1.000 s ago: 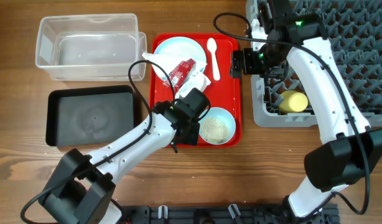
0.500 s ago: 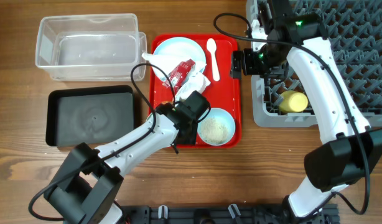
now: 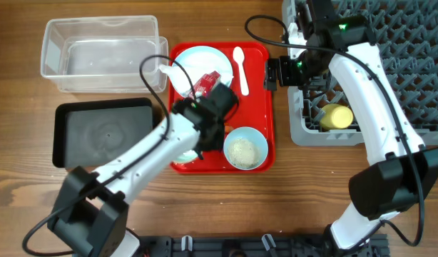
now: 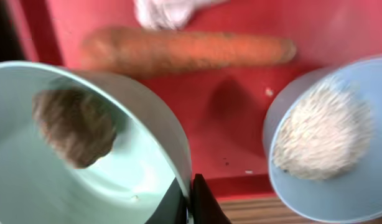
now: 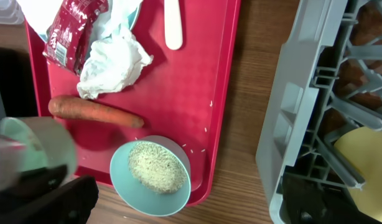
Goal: Sort waste into correct bins and load items into the dishwasher rack
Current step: 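Tip the teal bowl over the black tray to dump the mushroom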
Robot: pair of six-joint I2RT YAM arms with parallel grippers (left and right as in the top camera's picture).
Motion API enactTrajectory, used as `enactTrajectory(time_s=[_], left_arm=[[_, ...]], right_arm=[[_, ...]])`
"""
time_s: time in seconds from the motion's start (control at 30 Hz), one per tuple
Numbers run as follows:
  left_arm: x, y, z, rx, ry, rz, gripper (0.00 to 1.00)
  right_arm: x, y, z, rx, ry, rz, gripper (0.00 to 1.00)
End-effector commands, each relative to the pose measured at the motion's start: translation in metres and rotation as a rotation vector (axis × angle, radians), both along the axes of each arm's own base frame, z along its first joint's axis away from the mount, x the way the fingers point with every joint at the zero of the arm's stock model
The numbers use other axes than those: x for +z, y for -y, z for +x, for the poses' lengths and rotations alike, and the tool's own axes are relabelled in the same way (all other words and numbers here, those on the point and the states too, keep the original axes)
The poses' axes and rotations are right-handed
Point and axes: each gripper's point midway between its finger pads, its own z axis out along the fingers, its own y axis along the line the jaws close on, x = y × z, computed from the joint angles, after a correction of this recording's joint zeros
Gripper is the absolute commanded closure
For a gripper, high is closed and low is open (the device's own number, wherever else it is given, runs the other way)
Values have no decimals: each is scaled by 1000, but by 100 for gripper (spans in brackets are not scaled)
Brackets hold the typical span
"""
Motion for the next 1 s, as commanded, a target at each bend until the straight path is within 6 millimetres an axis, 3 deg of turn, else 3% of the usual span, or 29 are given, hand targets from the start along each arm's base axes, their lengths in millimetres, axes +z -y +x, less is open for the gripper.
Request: enactTrajectory(time_s=[0.0, 0.1, 0.17, 0.43, 0.63, 0.73, 0.83, 0.97], left_arm=[[50, -5, 24, 88, 60, -125, 96], [70, -29, 34, 176, 74, -192, 96], [81, -61, 43, 262, 73, -244, 96], [103, -139, 66, 290, 94, -562, 96], [121, -179, 69, 290, 202, -812, 96], [113, -193, 64, 299, 224, -981, 96], [91, -203, 59, 336, 221, -1131, 96], [82, -213, 65, 373, 254, -1309, 96]], right_arm=[[-1, 1, 0, -5, -3, -6, 1], [-1, 0, 0, -4, 0, -5, 1], [-1, 0, 1, -4, 2, -4, 1], [-1, 0, 1, -4, 3, -4, 1], [-1, 0, 1, -4, 2, -5, 1], [-1, 0, 1, -4, 2, -5, 1], [-1, 0, 1, -4, 1, -5, 1], [-1, 0, 1, -4, 0, -5, 1]])
